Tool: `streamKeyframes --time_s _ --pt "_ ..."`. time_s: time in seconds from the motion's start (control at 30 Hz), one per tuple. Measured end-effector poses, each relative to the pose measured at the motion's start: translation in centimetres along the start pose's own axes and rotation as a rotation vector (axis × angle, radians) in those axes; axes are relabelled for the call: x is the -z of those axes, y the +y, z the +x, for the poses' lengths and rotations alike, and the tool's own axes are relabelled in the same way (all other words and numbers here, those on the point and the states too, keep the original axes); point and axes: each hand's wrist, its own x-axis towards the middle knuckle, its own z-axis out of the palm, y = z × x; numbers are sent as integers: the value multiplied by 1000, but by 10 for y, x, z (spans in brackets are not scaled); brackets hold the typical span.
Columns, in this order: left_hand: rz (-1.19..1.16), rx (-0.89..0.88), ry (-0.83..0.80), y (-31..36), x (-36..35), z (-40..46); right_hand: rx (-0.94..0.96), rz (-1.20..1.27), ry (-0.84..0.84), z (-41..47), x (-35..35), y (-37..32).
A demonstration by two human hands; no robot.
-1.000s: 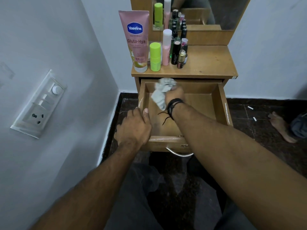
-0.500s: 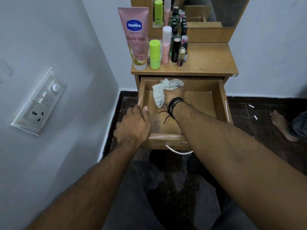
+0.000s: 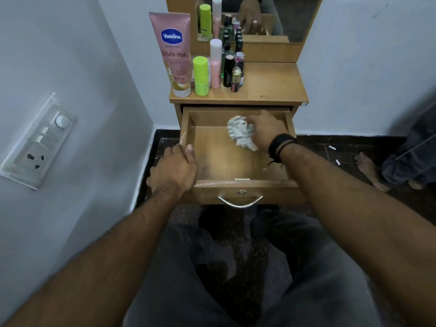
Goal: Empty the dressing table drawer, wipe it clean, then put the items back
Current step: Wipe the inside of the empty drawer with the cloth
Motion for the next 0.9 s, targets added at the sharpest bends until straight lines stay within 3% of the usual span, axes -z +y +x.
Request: streamKeyframes --time_s 0.1,0.3,0.63,0.73,0.9 --pt "4 7 0 1 1 0 -92 -177 65 -18 15 49" --pt "5 10 -11 0 1 1 -52 -239 -160 -52 -10 98" --pt "3 -53 23 1 -1 1 -114 -134 -98 20 -8 94" --pt "13 -58 23 1 0 1 -49 -204 -52 18 -5 97" --pt "16 -51 27 -1 -1 2 2 -215 -153 -23 17 92"
